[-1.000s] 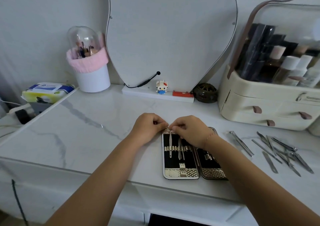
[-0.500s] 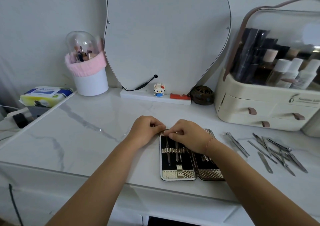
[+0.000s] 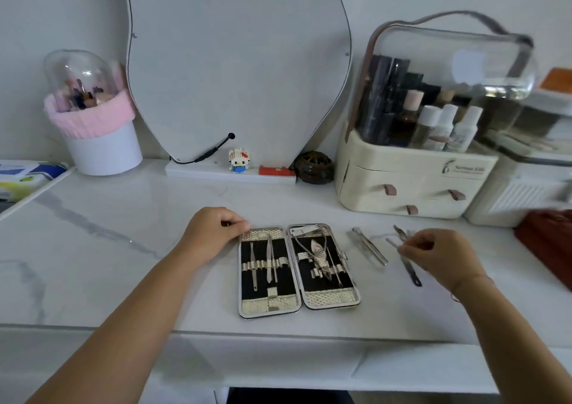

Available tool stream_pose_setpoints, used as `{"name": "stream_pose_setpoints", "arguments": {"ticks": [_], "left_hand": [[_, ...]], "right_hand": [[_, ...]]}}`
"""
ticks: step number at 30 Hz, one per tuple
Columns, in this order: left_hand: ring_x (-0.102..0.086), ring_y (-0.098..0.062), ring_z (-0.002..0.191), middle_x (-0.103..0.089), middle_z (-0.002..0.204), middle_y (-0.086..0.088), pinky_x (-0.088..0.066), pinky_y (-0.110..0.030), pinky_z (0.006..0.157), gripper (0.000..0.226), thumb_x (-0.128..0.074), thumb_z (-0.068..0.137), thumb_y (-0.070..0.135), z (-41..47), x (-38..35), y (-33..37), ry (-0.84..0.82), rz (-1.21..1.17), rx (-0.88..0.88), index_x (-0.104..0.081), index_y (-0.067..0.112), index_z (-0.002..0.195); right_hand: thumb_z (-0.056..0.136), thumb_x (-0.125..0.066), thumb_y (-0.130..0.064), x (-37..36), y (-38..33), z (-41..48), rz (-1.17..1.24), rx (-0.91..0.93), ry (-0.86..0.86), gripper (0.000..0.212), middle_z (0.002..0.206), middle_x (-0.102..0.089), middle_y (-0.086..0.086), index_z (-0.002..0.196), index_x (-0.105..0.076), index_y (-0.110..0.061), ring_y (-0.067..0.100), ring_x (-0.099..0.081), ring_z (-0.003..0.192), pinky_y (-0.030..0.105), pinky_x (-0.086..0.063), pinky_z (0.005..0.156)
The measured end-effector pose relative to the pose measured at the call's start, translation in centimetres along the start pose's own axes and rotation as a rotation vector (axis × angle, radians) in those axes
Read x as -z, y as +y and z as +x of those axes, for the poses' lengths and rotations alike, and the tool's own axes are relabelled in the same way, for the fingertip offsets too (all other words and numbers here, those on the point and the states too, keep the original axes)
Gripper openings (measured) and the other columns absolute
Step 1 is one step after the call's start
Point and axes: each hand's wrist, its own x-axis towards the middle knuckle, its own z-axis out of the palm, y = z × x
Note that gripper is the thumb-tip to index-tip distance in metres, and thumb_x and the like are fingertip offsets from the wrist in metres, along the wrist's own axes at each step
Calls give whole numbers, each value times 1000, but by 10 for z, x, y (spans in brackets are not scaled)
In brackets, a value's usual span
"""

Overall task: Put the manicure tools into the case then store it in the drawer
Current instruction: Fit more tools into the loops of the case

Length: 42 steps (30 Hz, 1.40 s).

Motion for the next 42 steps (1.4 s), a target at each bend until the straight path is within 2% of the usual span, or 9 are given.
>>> {"name": "stream_pose_setpoints", "arguments": {"ticks": [4, 10, 15, 20, 26, 33, 38, 42], "left_hand": [[-62, -2, 77, -70, 79, 12, -40, -18, 67, 10, -73, 80, 23, 0, -1, -2, 3, -37, 9, -71, 29, 72], [-62, -3, 78, -71, 80, 11, -41, -20, 68, 6, -73, 79, 24, -2, -1, -2, 12, -43, 24, -73, 27, 75], [-62, -5, 79, -71, 82, 9, -41, -20, 67, 2, -73, 80, 23, -3, 0, 0, 8, -40, 32, -74, 23, 78], [-61, -5, 79, -70, 81, 10, -41, -19, 68, 9, -73, 80, 23, -4, 0, 3, 9, -39, 31, -71, 28, 73], [-61, -5, 78, -70, 81, 9, -39, -17, 67, 5, -73, 80, 23, -3, 0, 2, 9, -38, 33, -73, 24, 75], [-63, -7, 81, -71, 80, 10, -42, -21, 69, 5, -74, 79, 25, -1, 0, -2, 7, -36, 34, -74, 26, 74], [-62, -7, 82, -71, 82, 10, -41, -21, 69, 4, -73, 80, 25, -1, 0, -1, 0, -30, 21, -74, 26, 75], [-63, -9, 81, -72, 81, 8, -42, -20, 68, 6, -74, 79, 23, -2, 0, -1, 9, -46, 20, -73, 26, 74]], "right_hand": [[74, -76, -28, 1, 9, -13, -72, -56, -25, 17, 58, -56, -2, 65, -68, -15, 12, -49, 55, 24, -33, 50], [75, -75, -18, -5, 7, -17, 16, -52, -30, 13, 58, -59, -1, 65, -68, -19, 11, -51, 56, 22, -36, 51], [78, -73, -22, -3, 8, -11, -38, -43, -133, 10, 61, -56, -1, 72, -68, -15, 9, -49, 58, 21, -34, 53], [80, -70, -21, -1, 7, -8, -95, -25, -184, 8, 61, -55, -6, 76, -67, -16, 6, -48, 58, 19, -34, 54], [79, -71, -24, -1, 8, -9, -116, 14, -176, 14, 68, -62, -2, 67, -63, -22, 9, -52, 63, 20, -40, 58], [73, -76, -22, 0, 17, -19, -58, 30, -59, 8, 69, -61, -3, 75, -69, -20, 9, -52, 65, 21, -38, 58], [74, -75, -23, 5, 17, -18, -103, 45, -108, 15, 74, -64, 4, 65, -65, -29, 14, -54, 67, 28, -43, 64], [74, -74, -28, 9, 12, -15, -176, 79, -176, 17, 80, -64, 7, 63, -62, -33, 18, -57, 73, 34, -46, 75]]}}
